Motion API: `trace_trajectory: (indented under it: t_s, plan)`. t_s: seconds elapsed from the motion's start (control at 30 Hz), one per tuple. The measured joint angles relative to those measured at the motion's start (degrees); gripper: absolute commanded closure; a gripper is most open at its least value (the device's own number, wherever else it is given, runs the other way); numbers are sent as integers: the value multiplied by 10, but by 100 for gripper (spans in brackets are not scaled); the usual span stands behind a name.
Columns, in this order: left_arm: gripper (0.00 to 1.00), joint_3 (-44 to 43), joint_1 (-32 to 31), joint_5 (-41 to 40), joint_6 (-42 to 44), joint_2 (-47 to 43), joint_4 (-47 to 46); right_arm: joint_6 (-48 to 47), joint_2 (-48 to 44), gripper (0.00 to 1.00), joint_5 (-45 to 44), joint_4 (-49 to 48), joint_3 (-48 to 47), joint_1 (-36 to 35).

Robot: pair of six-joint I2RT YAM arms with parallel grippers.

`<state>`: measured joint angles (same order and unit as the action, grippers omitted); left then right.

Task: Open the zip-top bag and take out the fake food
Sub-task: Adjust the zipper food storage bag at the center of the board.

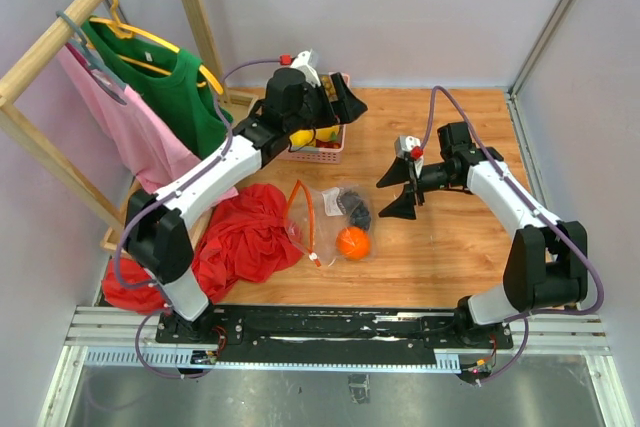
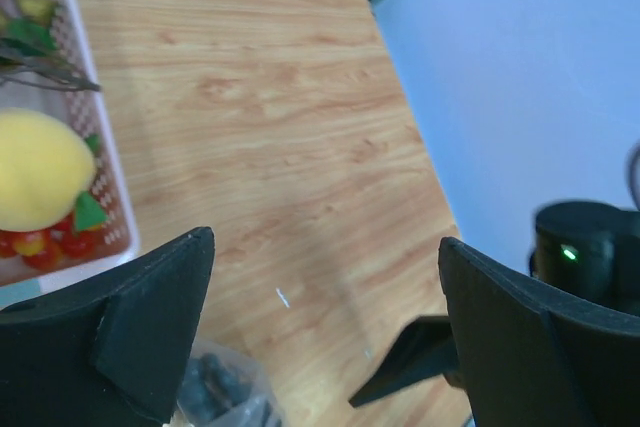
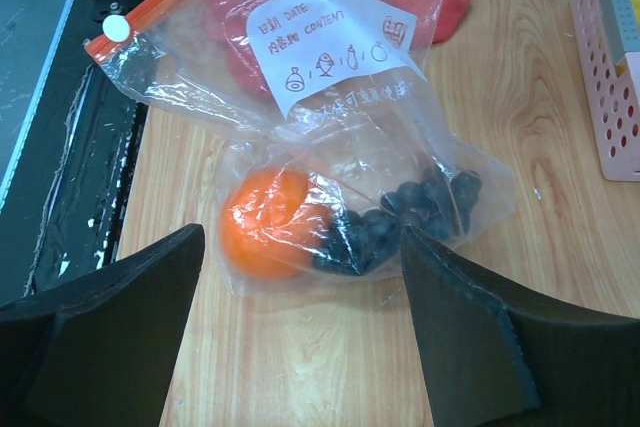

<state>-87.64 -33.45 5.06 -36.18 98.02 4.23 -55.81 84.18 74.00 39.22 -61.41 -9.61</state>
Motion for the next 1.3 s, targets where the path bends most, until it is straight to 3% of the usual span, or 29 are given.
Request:
trace_trajectory:
  t_s: [0.3,0.5,0.83,1.03,1.3]
  plan:
    - [13,75,-23,81,22,-131,-5,-154,-13,20,5,109,0,0]
    - [18,191,-23,114,1,-264,-27,-228,-27,20,-3,164,0,0]
    - [45,300,-23,156,-38,-378,-34,-276,-33,20,-23,197,14,-1]
    - [72,317,-23,159,-28,-416,31,-278,-37,21,-42,190,29,-10]
    - [84,349,-23,128,5,-461,118,-254,-41,21,-82,160,46,-28]
